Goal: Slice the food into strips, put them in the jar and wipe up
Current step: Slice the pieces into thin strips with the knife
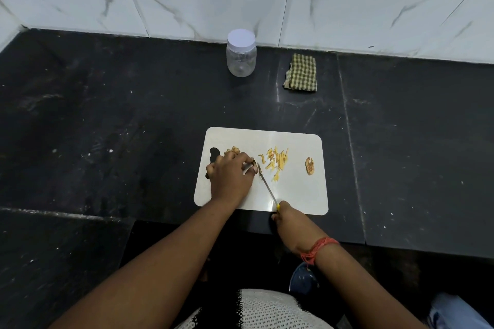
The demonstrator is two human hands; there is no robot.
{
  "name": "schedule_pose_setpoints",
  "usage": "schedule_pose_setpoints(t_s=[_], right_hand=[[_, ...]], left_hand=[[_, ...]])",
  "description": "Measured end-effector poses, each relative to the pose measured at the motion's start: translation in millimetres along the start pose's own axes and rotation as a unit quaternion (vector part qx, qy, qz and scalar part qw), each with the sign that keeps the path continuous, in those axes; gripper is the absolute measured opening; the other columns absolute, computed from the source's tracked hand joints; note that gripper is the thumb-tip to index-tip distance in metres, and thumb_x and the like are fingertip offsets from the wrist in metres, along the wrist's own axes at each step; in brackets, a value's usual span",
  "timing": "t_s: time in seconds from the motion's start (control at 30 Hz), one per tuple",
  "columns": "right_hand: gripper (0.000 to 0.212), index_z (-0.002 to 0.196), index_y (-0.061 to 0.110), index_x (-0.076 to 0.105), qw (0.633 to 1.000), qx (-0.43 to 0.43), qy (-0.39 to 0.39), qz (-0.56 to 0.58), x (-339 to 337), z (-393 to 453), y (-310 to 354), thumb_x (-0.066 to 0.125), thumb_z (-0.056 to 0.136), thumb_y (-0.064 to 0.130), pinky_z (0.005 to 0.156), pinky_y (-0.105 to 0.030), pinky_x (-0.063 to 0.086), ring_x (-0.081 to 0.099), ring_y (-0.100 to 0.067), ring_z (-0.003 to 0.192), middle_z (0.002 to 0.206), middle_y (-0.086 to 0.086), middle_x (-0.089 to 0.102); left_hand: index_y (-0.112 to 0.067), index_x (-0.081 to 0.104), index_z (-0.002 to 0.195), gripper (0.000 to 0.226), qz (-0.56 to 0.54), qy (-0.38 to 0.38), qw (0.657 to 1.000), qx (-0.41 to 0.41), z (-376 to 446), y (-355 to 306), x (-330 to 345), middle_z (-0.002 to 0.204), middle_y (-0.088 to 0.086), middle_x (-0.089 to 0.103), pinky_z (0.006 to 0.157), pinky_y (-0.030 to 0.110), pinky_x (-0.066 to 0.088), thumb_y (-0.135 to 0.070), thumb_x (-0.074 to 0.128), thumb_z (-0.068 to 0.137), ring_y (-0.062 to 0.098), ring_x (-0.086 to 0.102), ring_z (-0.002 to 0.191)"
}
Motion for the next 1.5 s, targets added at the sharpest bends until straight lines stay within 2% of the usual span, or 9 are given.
schedule_pose_setpoints(t_s=[0.1,0.23,0.53,0.8,0.87,0.97,1.17,1.33,1.5], right_hand=[[0.010,0.093,0.011,0.042,1.000,0.010,0.007,0.027,-2,-6,-3,0.041,0.100,0.018,0.070,-0.030,0.042,0.056,-0.022,0.077,0.078,-0.002,0.051],[0.022,0.092,0.013,0.041,0.965,0.070,0.037,0.252,3,-14,-5,0.043,0.100,0.033,0.044,-0.026,0.034,0.039,-0.018,0.047,0.070,-0.009,0.044],[0.023,0.091,0.011,0.038,0.993,0.019,-0.036,0.111,-18,3,16,0.038,0.103,0.030,0.063,-0.030,0.035,0.048,-0.017,0.069,0.076,-0.003,0.050],[0.017,0.097,0.010,0.038,0.993,0.011,-0.053,0.104,-22,18,24,0.038,0.103,0.026,0.070,-0.033,0.040,0.053,-0.029,0.079,0.084,-0.012,0.055],[0.018,0.097,0.013,0.040,0.985,0.027,-0.043,0.162,-21,18,22,0.039,0.103,0.030,0.066,-0.032,0.043,0.053,-0.025,0.071,0.084,-0.010,0.055],[0.022,0.088,0.018,0.039,0.951,0.081,0.023,0.298,-14,17,18,0.040,0.102,0.036,0.043,-0.025,0.036,0.041,-0.018,0.049,0.072,-0.008,0.046],[0.020,0.094,0.012,0.040,0.993,0.023,-0.024,0.116,-20,18,24,0.038,0.103,0.030,0.061,-0.030,0.037,0.052,-0.024,0.071,0.081,-0.007,0.053],[0.018,0.093,0.011,0.036,0.997,0.011,-0.035,0.071,-18,22,26,0.037,0.103,0.025,0.066,-0.032,0.036,0.052,-0.029,0.078,0.082,-0.010,0.052],[0.016,0.093,0.011,0.036,0.997,0.014,-0.036,0.065,-19,24,27,0.037,0.103,0.023,0.066,-0.032,0.035,0.050,-0.028,0.077,0.083,-0.010,0.052]], left_hand=[[-0.036,0.067,0.113,0.022,-0.002,0.004,1.000,0.002,0,0,-1,0.123,-0.010,0.059,0.096,0.038,0.024,-0.044,0.061,0.093,0.019,0.046,0.118],[-0.035,0.068,0.117,0.026,-0.009,0.011,1.000,0.006,0,2,-2,0.126,-0.009,0.058,0.094,0.037,0.022,-0.045,0.059,0.095,0.019,0.045,0.120],[-0.038,0.068,0.112,0.021,-0.046,0.007,0.999,-0.018,-1,-1,-5,0.122,-0.012,0.061,0.094,0.037,0.024,-0.041,0.065,0.091,0.018,0.047,0.119],[-0.038,0.069,0.109,0.018,-0.067,0.004,0.997,-0.030,1,1,-4,0.118,-0.014,0.061,0.094,0.035,0.023,-0.040,0.066,0.091,0.016,0.047,0.117],[-0.038,0.069,0.109,0.018,-0.069,0.006,0.997,-0.031,2,1,-5,0.117,-0.014,0.061,0.095,0.035,0.023,-0.040,0.066,0.091,0.016,0.047,0.117],[-0.038,0.069,0.109,0.019,-0.068,0.009,0.997,-0.030,1,1,-6,0.115,-0.014,0.061,0.091,0.034,0.021,-0.040,0.066,0.090,0.016,0.047,0.116],[-0.037,0.068,0.111,0.021,-0.063,0.005,0.998,-0.027,1,2,-6,0.115,-0.014,0.061,0.090,0.033,0.021,-0.041,0.067,0.090,0.016,0.048,0.115],[-0.034,0.066,0.109,0.021,-0.068,0.003,0.997,-0.027,2,2,-6,0.099,-0.019,0.053,0.087,0.032,0.020,-0.043,0.068,0.090,0.014,0.048,0.110],[-0.033,0.067,0.104,0.017,-0.057,-0.004,0.998,-0.023,3,3,-4,0.101,-0.018,0.056,0.086,0.032,0.020,-0.043,0.067,0.091,0.013,0.048,0.108]])
Point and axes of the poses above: each hand's wrist, its own z-axis towards the middle knuckle, its own x-axis out of the palm, y = z × x, the point moved 4 cm from there along z, towards the middle knuckle
